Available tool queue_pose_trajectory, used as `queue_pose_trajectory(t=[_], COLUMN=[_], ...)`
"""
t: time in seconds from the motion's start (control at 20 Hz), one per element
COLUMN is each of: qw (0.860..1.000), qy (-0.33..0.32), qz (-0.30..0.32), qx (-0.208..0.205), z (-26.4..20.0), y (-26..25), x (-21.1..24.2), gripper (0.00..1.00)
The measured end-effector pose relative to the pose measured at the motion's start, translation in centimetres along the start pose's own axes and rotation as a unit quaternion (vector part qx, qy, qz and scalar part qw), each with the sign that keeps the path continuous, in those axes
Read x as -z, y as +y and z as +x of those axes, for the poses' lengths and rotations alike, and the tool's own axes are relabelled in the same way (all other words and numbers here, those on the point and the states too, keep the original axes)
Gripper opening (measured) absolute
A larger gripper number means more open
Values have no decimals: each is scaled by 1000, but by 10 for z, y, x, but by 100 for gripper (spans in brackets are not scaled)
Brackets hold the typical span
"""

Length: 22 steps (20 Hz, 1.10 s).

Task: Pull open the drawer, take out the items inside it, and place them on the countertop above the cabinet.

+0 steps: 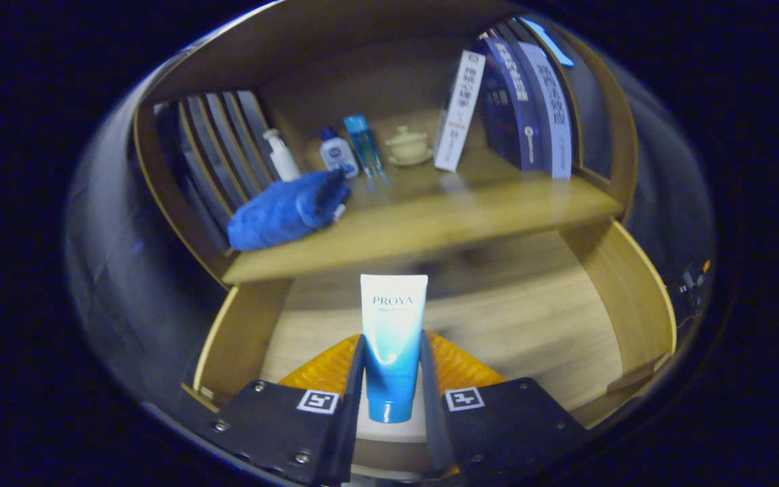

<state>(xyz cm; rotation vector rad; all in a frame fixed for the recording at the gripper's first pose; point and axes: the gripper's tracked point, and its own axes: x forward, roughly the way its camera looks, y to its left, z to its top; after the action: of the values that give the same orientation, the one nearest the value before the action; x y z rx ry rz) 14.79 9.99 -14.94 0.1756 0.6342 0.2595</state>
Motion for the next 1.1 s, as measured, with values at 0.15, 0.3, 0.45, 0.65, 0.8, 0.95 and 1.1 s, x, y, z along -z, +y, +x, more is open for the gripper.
queue_pose_trajectory(t=[0.15,0.3,0.45,0.65,0.8,0.95,1.1], qw=[997,989,988,991,991,993,991], qy=[-73,-135,-137,-123,-118,-101,-109], qz=[-34,-63,-69,-37,-17,-7,-16], qx=[5,-3,17,39,53,68,73], z=[-14,-9,21,73,100,122,142], y=[6,20,18,7,-5,-15,-16], x=[-44,-81,-95,-107,-114,-110,-107], gripper=[43,42,43,43,43,43,43])
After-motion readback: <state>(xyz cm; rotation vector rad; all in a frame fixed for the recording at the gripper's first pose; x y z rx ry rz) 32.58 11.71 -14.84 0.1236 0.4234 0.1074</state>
